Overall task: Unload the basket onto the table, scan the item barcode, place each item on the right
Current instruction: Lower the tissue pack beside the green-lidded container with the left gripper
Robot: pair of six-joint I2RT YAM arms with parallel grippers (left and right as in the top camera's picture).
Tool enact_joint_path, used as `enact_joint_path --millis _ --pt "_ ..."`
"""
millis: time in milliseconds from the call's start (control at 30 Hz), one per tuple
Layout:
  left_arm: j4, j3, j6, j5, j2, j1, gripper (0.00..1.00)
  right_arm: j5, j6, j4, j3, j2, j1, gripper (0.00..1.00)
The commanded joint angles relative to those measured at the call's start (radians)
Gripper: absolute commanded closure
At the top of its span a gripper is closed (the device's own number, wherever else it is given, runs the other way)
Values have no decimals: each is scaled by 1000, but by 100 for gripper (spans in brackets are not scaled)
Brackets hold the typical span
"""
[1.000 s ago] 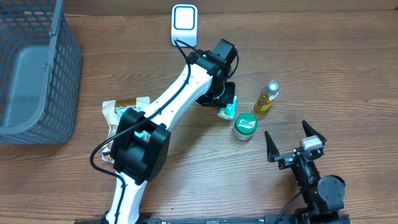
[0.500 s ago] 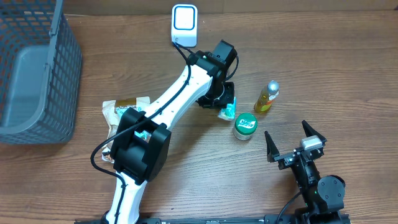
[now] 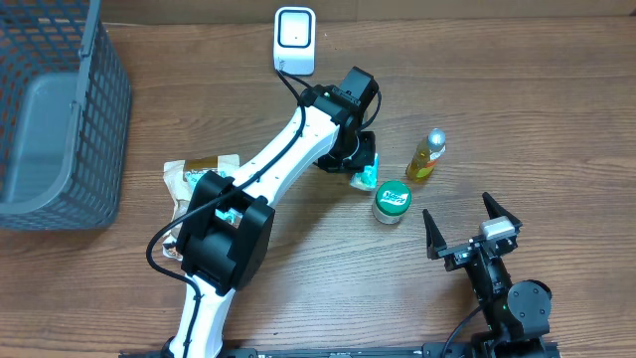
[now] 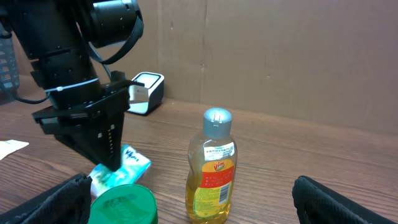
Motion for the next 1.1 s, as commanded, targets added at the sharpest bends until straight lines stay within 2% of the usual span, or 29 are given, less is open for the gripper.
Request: enact_joint_path --millis 0,233,400,667,733,767,867,933,1067 --pt "23 -7 -14 5 5 -10 89 6 2 3 -11 -10 -3 0" --pt "41 -7 -37 6 5 -16 89 6 2 3 -11 -10 -3 0" --pt "50 -7 -39 8 5 -21 82 6 2 3 -11 -10 -3 0" --pt "54 -7 -40 11 5 -22 82 6 2 3 -11 -10 -3 0" --pt "54 -7 -39 13 5 -24 80 6 2 3 -11 -10 -3 0" --pt "54 -7 -39 13 5 -26 73 6 2 3 -11 -10 -3 0" --pt "50 -7 -39 13 5 -30 39 6 2 3 -11 -10 -3 0" --pt "50 -7 -38 13 5 -35 24 6 2 3 -11 -10 -3 0" --pt "49 -7 -19 13 5 -40 12 6 2 3 -10 -10 -3 0"
